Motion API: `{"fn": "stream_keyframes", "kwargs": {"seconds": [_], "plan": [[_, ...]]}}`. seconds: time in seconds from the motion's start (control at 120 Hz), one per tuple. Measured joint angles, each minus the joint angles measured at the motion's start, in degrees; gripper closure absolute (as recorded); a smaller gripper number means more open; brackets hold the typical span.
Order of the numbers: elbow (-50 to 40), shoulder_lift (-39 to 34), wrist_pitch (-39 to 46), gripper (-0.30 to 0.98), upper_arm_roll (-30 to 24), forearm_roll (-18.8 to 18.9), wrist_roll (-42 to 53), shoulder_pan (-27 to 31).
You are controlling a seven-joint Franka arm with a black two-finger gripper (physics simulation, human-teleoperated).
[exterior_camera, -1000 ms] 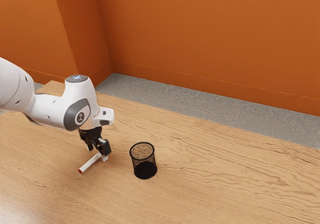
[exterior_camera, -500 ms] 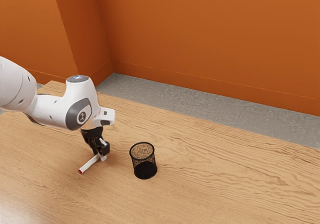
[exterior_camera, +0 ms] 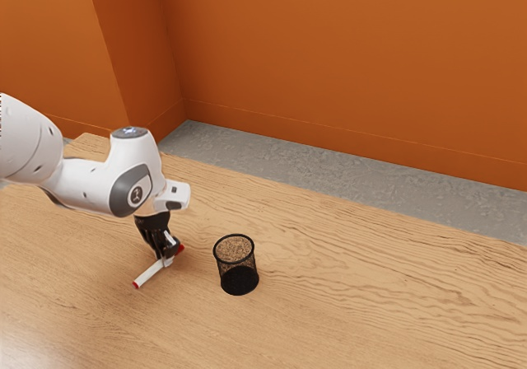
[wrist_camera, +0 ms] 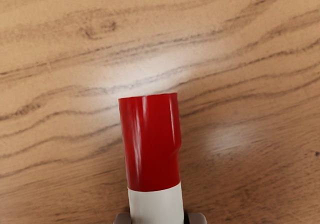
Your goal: Put the marker into the pen holder.
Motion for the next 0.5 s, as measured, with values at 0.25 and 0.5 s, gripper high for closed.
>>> {"fn": "stream_keyframes", "kwargs": {"seconds": [0.25, 0.5], "plan": [[0.06, -1.03, 0.58, 0.68, 0.01, 0.47, 0.08, -0.12], [-5.39, -19.23, 6.33, 0.70, -8.71, 0.98, -0.18, 0.06]]}}
